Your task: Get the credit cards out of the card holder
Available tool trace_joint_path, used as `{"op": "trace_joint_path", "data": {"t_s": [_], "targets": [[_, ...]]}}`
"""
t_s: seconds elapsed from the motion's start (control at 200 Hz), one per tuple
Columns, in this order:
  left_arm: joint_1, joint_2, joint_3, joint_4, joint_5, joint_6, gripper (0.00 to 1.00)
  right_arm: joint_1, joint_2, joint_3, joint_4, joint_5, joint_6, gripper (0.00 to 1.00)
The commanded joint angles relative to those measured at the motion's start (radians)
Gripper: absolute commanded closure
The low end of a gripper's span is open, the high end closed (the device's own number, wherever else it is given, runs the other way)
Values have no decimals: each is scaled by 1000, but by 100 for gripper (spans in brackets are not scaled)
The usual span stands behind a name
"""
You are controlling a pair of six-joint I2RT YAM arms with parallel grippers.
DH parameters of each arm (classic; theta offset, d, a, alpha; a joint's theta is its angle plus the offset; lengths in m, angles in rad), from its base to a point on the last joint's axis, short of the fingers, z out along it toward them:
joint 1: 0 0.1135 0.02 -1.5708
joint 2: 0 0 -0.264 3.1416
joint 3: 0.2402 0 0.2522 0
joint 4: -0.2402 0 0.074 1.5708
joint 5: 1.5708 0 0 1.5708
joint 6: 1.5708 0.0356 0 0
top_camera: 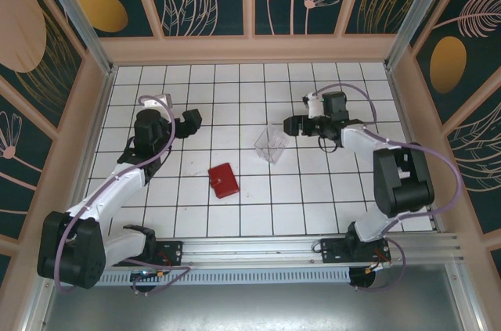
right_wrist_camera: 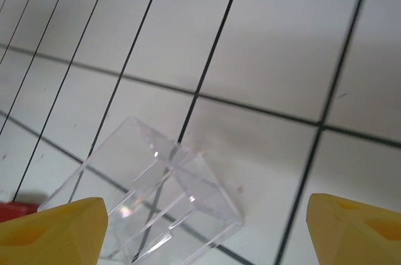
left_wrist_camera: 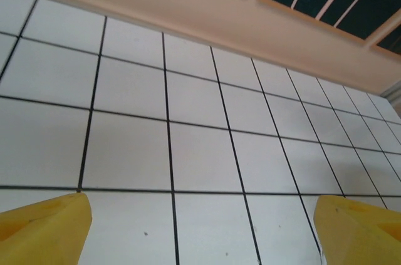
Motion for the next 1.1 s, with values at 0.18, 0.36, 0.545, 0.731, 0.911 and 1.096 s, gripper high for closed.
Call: {"op": "trace_joint_path", "data": {"t_s": [0.18,0.36,0.545,0.731,0.911,1.096], "targets": [[-3,-1,20,-42,50,-24,7,72,134,103,-72,-121,-9,17],[-3,3,19,-43,57,-24,6,76,135,90,-93,-142,-25,16],[-3,15,31,-48,76,-28,6,102,89,50,-119,-156,-30,16],[-3,47,66,-91,124,-24,7,142,52,29,-146,-169,-19,16],[-14,64,96,-149,179,-25,8,202,33,16,-153,-152,18,18],[-54,87,112,-210,201,-22,9,268,8,25,-157,134,108,31]]}}
